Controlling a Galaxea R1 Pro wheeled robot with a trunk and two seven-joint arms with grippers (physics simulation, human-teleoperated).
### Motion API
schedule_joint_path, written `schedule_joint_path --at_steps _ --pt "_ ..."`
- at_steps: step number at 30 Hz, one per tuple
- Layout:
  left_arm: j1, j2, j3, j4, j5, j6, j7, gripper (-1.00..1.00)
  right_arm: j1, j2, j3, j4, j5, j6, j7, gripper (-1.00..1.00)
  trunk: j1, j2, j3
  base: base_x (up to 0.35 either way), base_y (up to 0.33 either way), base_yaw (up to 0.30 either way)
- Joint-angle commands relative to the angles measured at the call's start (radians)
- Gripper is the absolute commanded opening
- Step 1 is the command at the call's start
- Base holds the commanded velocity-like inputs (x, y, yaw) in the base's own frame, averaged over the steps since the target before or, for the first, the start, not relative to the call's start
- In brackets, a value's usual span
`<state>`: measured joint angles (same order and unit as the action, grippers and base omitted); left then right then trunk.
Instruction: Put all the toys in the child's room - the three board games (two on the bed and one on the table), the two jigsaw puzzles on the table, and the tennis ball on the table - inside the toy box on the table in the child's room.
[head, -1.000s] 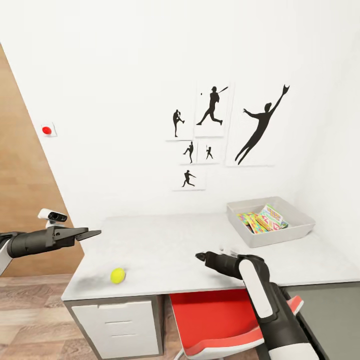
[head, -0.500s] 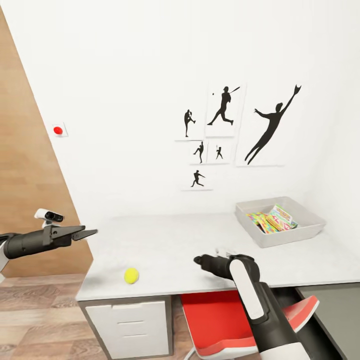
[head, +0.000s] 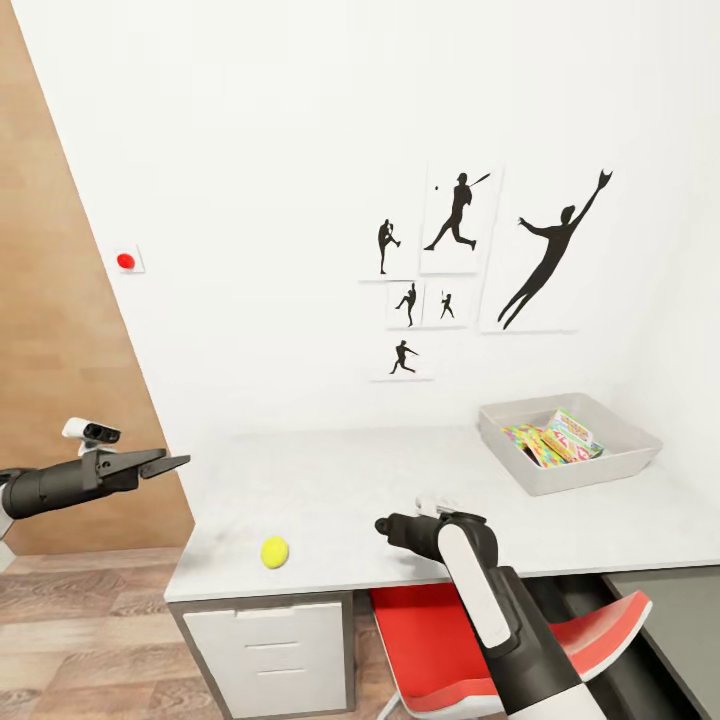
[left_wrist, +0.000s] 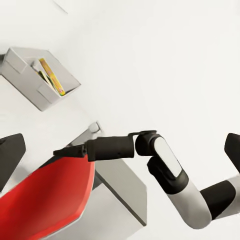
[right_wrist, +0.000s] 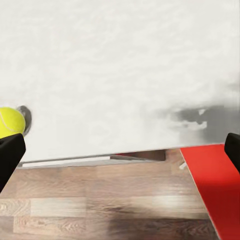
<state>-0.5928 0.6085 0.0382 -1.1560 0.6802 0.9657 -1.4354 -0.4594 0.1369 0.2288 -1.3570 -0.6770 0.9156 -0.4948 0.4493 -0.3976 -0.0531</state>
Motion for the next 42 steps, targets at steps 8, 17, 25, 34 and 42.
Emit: schedule_joint_path --at_steps 8,17,25,34,42 --pt "-0.002 -0.001 0.04 0.008 -0.099 0.011 0.105 1.0 -0.018 0.038 0.011 0.003 -0.021 0.006 -0.347 1.0 0.001 -0.002 -0.002 0.0 0.0 0.0" --pt "-0.004 -0.011 0.109 0.009 -0.175 0.022 0.381 1.0 -0.12 0.038 0.09 0.086 -0.094 0.005 -0.504 1.0 0.001 -0.002 -0.002 0.0 0.0 0.0" --pt "-0.004 -0.012 0.129 0.009 -0.18 0.023 0.442 1.0 -0.125 0.038 0.129 0.12 -0.107 0.005 -0.501 1.0 0.001 -0.002 -0.002 0.0 0.056 0.0" --pt "-0.004 -0.012 0.135 0.009 -0.179 0.022 0.449 1.0 -0.125 0.038 0.153 0.122 -0.109 -0.008 -0.5 1.0 0.001 -0.002 -0.002 0.0 0.226 0.0" --pt "-0.004 -0.012 0.135 0.009 -0.18 0.022 0.45 1.0 -0.126 0.038 0.193 0.122 -0.115 -0.024 -0.5 1.0 0.001 -0.002 -0.002 0.0 0.057 0.0"
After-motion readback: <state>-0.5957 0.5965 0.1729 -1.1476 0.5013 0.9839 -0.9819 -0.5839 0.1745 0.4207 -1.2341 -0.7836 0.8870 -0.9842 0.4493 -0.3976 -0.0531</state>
